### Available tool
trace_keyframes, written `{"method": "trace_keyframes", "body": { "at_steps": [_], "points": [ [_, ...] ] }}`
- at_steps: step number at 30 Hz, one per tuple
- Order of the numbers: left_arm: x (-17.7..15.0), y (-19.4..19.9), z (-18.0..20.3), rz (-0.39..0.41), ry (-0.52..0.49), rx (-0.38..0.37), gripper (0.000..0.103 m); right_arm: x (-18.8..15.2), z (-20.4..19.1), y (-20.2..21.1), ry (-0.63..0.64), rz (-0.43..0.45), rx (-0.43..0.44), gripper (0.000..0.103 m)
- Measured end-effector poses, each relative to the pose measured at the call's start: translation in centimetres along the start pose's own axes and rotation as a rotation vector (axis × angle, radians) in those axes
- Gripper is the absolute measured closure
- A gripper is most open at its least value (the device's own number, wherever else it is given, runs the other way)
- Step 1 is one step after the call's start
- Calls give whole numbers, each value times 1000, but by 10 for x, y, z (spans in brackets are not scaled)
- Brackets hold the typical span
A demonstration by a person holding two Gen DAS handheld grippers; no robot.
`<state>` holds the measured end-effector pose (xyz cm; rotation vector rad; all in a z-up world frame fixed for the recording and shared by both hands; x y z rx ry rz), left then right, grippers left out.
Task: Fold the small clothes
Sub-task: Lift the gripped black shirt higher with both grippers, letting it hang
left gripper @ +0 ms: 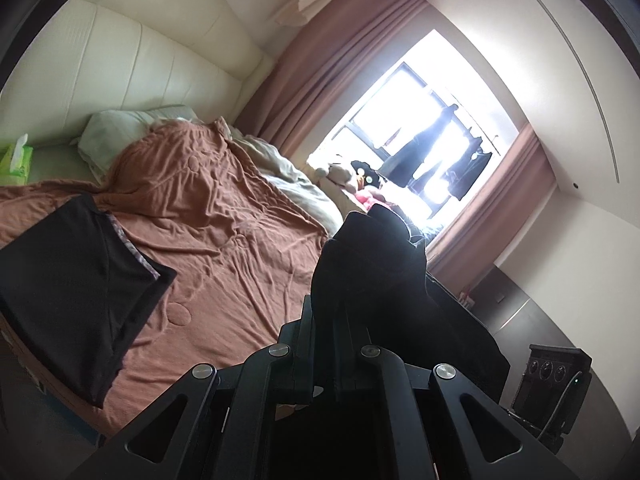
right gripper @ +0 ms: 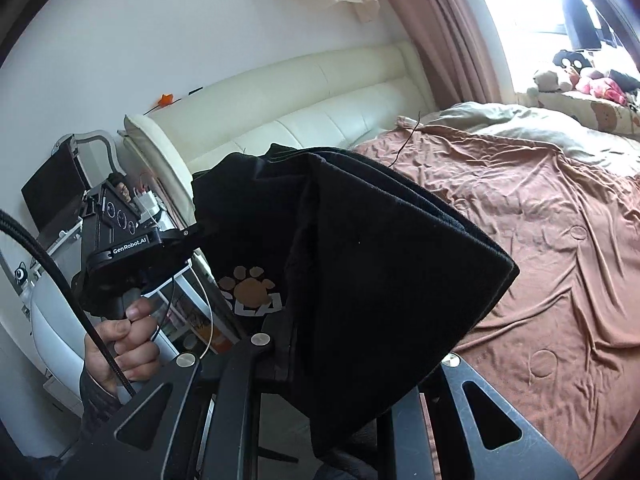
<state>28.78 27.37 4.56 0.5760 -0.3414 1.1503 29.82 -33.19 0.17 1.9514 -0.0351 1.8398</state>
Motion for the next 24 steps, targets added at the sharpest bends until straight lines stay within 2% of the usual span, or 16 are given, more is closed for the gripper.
{"method": "trace_keyframes", "body": {
  "at_steps": [12,24],
  "points": [
    [49,35,-53,90,55,63,97,10,-16,-45,78,-37,93,91],
    [130,74,-79,182,21,142,97,46,-44,-100,143,-20,172,91]
  ]
}}
Point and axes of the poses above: each gripper's, at about its wrist camera, not at the fingertips, and y roughly against the way its jaws point, z to its right, x to its top, the point moved 5 cm from there along -y, roughly the way its jaws point, and after that the axes turned 15 degrees about y, right-handed, at the moved point
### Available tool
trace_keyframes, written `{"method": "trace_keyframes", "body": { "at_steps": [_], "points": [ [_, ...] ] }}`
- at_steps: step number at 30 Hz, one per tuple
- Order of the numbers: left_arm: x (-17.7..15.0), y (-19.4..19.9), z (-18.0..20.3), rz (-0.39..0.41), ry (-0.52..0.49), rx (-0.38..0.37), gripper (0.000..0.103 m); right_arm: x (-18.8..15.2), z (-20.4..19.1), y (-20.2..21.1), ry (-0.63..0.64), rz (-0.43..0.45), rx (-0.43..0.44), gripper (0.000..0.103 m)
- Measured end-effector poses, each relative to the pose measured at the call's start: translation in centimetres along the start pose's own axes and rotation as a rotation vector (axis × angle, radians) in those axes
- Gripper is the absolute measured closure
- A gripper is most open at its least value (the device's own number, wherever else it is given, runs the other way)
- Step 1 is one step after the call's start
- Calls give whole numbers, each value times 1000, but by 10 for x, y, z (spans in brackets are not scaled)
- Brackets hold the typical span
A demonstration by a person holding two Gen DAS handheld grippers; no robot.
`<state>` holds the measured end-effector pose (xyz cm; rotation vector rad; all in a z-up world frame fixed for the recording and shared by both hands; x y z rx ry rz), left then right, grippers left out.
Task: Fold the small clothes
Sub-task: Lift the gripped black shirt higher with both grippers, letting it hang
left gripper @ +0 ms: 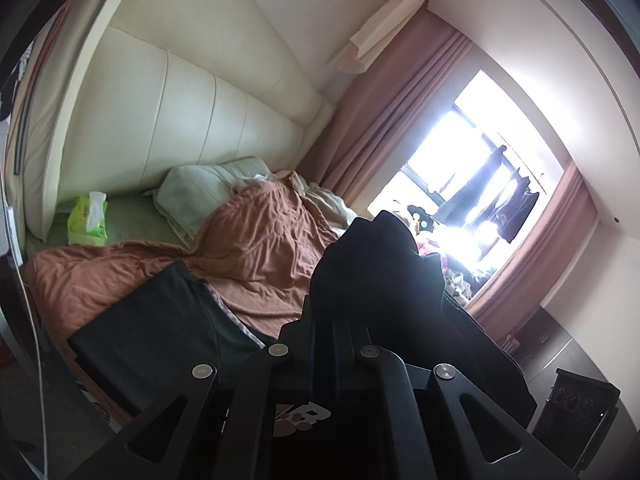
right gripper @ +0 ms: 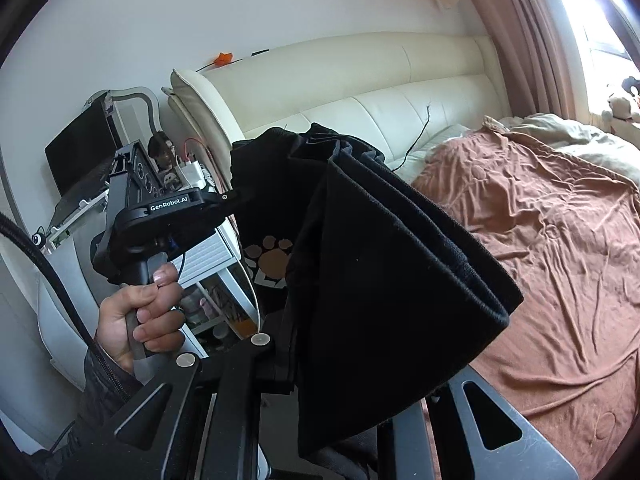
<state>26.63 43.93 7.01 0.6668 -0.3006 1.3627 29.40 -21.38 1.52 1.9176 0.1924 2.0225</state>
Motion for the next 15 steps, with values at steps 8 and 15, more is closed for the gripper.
{"method": "trace_keyframes", "body": {
  "at_steps": [8,15],
  "points": [
    [57,0,-22,76,-28,91,97,22,-5,-63,-15,3,88,91],
    [94,-15,-41,108,-38,184,97,35,1,-114,-31,-16,171,91]
  ]
}}
Point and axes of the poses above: each gripper's, at about its wrist camera, not at the fingertips, and y roughly against the way its jaws point, z to its right, x to its top, the point moved 5 cm from there along -y, roughly the way its jaws point, and after that the axes turned 15 degrees about y, right-handed, at the moved point
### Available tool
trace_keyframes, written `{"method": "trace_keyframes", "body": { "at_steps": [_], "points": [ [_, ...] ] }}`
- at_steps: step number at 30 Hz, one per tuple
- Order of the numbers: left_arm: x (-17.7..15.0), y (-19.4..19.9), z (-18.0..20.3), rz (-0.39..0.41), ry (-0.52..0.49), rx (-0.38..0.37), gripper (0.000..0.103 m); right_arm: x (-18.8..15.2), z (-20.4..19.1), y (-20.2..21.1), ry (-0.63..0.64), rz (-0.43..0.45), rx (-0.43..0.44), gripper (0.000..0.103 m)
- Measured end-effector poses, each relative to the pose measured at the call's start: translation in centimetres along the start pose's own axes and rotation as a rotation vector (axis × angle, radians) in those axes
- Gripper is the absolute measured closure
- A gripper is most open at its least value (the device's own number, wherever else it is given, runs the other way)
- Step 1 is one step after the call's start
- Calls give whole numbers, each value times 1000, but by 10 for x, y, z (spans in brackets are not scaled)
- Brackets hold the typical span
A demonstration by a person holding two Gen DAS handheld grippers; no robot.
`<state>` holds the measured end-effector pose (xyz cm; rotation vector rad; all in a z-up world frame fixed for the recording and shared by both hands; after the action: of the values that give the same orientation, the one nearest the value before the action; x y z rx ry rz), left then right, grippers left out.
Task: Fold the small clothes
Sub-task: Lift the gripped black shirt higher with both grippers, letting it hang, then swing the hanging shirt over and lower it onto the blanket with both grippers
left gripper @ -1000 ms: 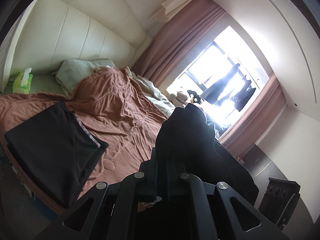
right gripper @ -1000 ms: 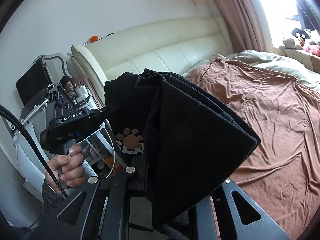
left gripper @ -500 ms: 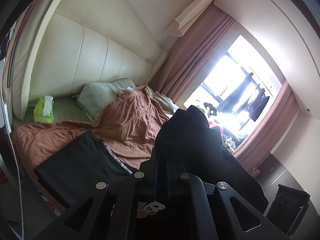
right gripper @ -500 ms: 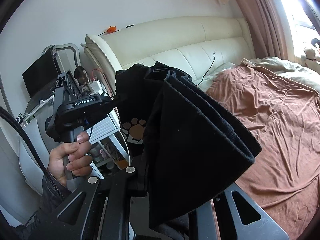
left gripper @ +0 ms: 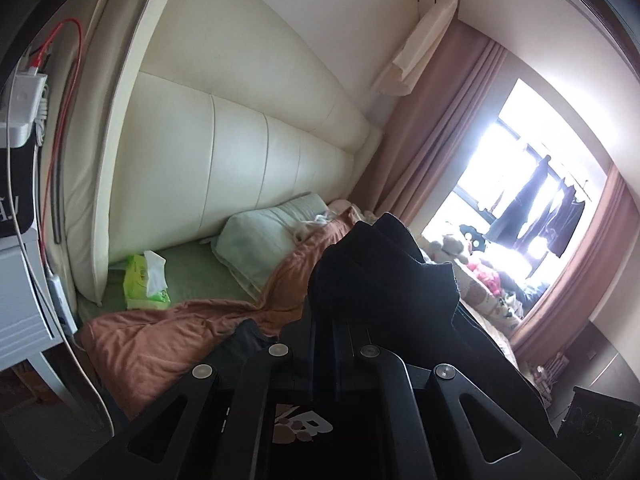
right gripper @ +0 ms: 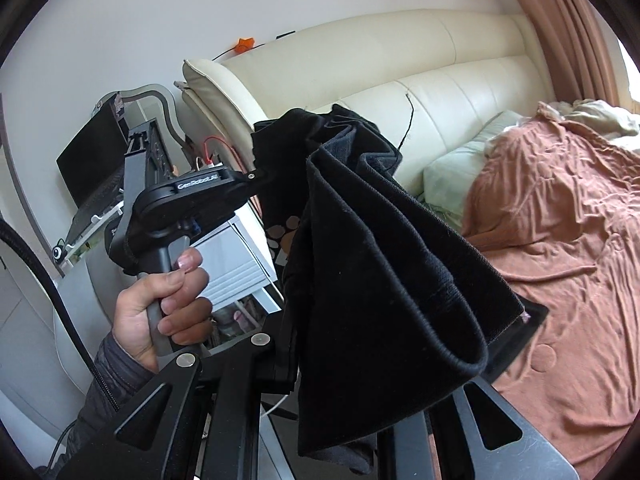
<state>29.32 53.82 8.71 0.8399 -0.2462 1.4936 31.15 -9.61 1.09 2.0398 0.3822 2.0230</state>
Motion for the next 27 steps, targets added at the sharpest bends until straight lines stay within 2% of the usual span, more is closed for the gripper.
{"method": "trace_keyframes", "body": {
  "at_steps": [2,6,17,27],
  "points": [
    [5,-15,-5,-3,-7,41,97,2,7,-15,-7,-10,9,91],
    [5,-49,-11,-20,-14,73,97,6,26,-40,-28,-26,19,91],
    [-15,-168,-27,-137,-25,174,97,-1,120,-100,-146,-100,5,91],
    [-44,-258,-57,-231,-52,281,97,-42,205,-157,-263,-148,17,91]
  ]
}}
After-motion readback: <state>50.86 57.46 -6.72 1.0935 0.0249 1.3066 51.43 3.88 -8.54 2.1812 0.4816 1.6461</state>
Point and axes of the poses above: each gripper's, at about its wrist camera, not at the fingertips, and y roughly against the way its jaws point, z to its right, x to its top, the point moved 5 cm from there along -y, roughly the way its jaws point, and after that the axes turned 15 degrees about y, right-handed, at the moved point
